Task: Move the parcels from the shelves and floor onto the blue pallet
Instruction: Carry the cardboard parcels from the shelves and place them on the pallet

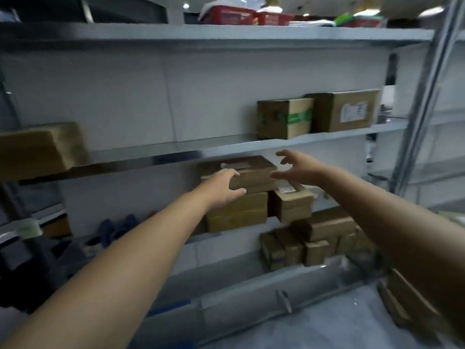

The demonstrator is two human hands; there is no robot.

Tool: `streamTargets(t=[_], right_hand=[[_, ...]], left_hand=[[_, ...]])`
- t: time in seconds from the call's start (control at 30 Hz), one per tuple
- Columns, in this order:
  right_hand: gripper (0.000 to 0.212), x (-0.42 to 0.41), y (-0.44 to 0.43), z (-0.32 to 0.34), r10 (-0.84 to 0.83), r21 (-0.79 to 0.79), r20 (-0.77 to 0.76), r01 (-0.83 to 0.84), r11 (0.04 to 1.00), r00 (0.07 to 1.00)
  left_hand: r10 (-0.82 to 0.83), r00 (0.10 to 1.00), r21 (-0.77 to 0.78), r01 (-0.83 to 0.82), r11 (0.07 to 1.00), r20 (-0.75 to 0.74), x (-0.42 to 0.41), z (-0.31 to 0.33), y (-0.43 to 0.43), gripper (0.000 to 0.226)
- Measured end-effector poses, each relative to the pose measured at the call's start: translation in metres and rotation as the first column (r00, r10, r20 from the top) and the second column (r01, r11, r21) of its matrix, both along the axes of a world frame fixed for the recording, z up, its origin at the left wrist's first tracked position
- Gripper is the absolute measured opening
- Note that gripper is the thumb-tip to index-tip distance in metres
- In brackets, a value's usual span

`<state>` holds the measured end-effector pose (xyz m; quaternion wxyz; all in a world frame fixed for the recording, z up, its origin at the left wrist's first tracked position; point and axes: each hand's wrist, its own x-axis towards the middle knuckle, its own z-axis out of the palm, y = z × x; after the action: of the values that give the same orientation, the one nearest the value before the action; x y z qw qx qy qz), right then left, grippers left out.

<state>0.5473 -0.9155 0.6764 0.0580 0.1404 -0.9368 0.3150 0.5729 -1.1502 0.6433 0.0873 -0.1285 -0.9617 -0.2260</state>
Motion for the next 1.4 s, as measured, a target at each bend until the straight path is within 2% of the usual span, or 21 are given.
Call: streamTargets(t=[0.23,0.4,0.57,0.8,1.1,1.4], right_hand=[[0.080,-0.006,0.229,-0.016,-0.267,0.089,0.110,0.258,0.962,0.958],[0.073,-0.006,0.376,-0.021,-0.438,0.084,0.064,0.432,0.898,0.897],[0.071,-0.013,0.490,-0.043,-0.581,0.031,0.065,0.580,0.814,0.812],[0.070,-0.064,0.570,-0.097,-0.665,0.052,0.139,0.665,0.745,0.734],[0.068,-0.194,0.643,-0.129,-0.738,0.050,0.154,0.741,0.670,0.657],[0.061,-0.276,0.730,-0.164,-0.758,0.003,0.247,0.782,0.624,0.604]], left_hand=[[-0.317,0.942,-0.005,0.320,0.948,0.111,-0.074,-0.011,0.222,0.061],[-0.440,0.897,0.064,0.437,0.897,0.041,-0.123,-0.010,0.381,0.059],[-0.587,0.807,0.092,0.581,0.808,0.060,-0.159,-0.031,0.511,0.060],[-0.652,0.744,0.118,0.641,0.758,0.146,-0.216,-0.087,0.609,0.061],[-0.686,0.689,0.321,0.611,0.724,0.236,-0.337,-0.144,0.721,0.055],[-0.704,0.656,0.272,0.649,0.710,0.273,-0.442,-0.178,0.817,0.055]])
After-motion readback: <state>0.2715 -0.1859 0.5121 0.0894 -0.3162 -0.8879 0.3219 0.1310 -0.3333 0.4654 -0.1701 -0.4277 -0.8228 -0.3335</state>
